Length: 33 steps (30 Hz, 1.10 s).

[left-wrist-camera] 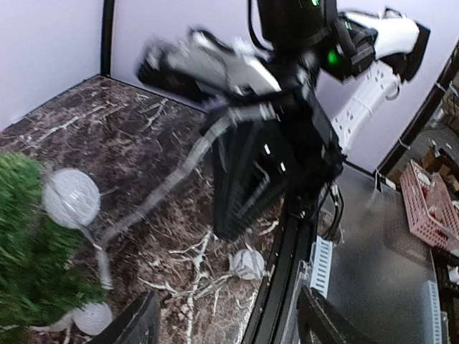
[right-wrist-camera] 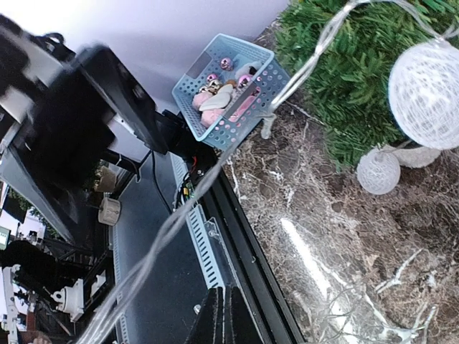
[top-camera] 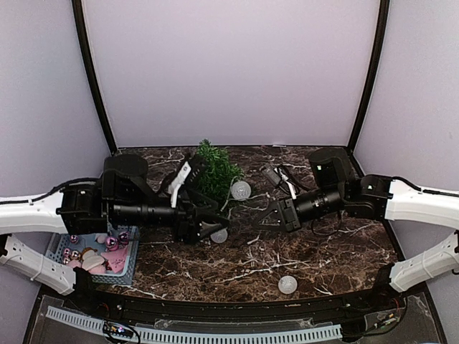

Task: Decorate the small christmas tree
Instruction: Wrap the side of the string light in the gap of the branches.

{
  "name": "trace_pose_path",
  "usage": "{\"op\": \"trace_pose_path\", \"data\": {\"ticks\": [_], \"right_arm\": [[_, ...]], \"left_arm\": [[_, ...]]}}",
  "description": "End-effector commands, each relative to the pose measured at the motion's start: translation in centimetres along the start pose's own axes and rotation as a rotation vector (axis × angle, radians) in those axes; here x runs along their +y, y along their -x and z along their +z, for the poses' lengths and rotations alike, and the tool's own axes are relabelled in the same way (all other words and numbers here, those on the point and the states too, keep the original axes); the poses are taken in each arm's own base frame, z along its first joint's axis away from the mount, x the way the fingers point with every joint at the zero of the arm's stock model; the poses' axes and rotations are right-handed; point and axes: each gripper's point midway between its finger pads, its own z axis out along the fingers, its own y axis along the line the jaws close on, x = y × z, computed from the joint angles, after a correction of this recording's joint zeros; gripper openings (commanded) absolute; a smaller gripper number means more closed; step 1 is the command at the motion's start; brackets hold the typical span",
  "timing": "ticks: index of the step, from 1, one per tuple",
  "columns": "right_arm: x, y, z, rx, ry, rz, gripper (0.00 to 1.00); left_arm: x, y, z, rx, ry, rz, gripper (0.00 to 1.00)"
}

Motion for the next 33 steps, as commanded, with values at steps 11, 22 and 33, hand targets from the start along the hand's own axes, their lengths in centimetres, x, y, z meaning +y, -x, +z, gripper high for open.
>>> {"op": "trace_pose_path", "data": {"ticks": [11,22,33], "right_arm": [[3.5,5.7,0.8,-0.238,0.15,0.205,0.0],[4.2,7.0,0.6,-0.291,0.176,0.225,0.0],[4.0,6.8,0.9,-0.281,0.169,0.227,0.0]], "left_arm": [[-5.3,-4.0,5.3,-0.267,0.024,0.014,0.73],[-1.5,-4.9,6.4,-0.311,0.228,-0.053,0.67],[-1.4,-5.3,7.2,-0.292,0.241,-0.075,0.1]]}}
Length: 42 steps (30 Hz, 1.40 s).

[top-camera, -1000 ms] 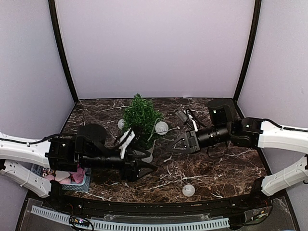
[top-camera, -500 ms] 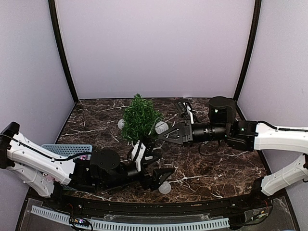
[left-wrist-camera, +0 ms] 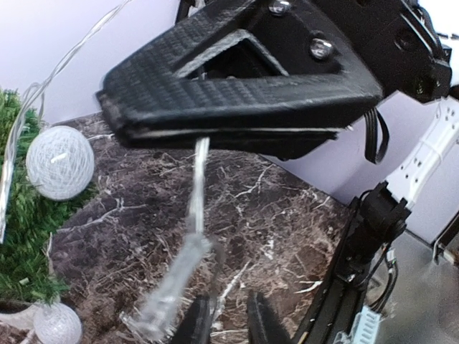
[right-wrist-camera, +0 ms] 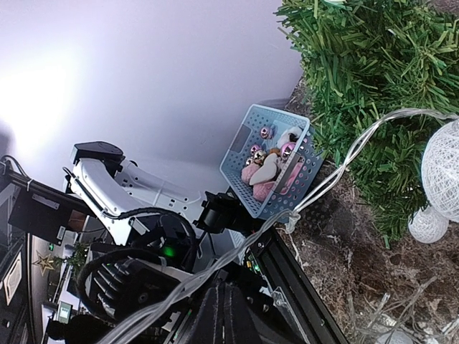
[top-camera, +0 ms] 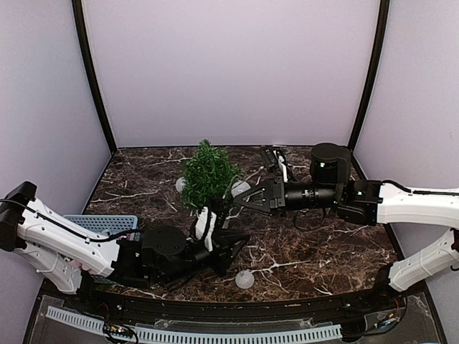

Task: Decorate the small christmas tree
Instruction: Wrap the side of the string light in the gap of the branches.

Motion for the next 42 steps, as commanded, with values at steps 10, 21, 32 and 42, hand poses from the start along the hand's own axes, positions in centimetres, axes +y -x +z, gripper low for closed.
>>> {"op": "trace_pose_path", "data": {"ticks": [10,21,32,42], "right_arm": [[-3.1,-0.4,-0.2,-0.027,-0.14,-0.026,0.29],[-6.0,0.7,-2.6,-0.095,-0.355,-0.095,0.83],[-3.7,3.5,-4.5,-0.167,-0.405,-0.256,0.87],[-1.3,5.8,-3.4,-0.189,-0.372,-0.353,0.87]], "left_arm": [[3.9,-0.7,-3.7,0.115,0.147,-0.183,0.0],[10.6,-3.7,-10.4,0.435,0.316,-0.367,0.0],[16.5,1.4,-14.6,0.348,0.498,-0.402,0.0],[20.3,5.2,-12.3,0.347,0.525,-0.329,0.0]]}}
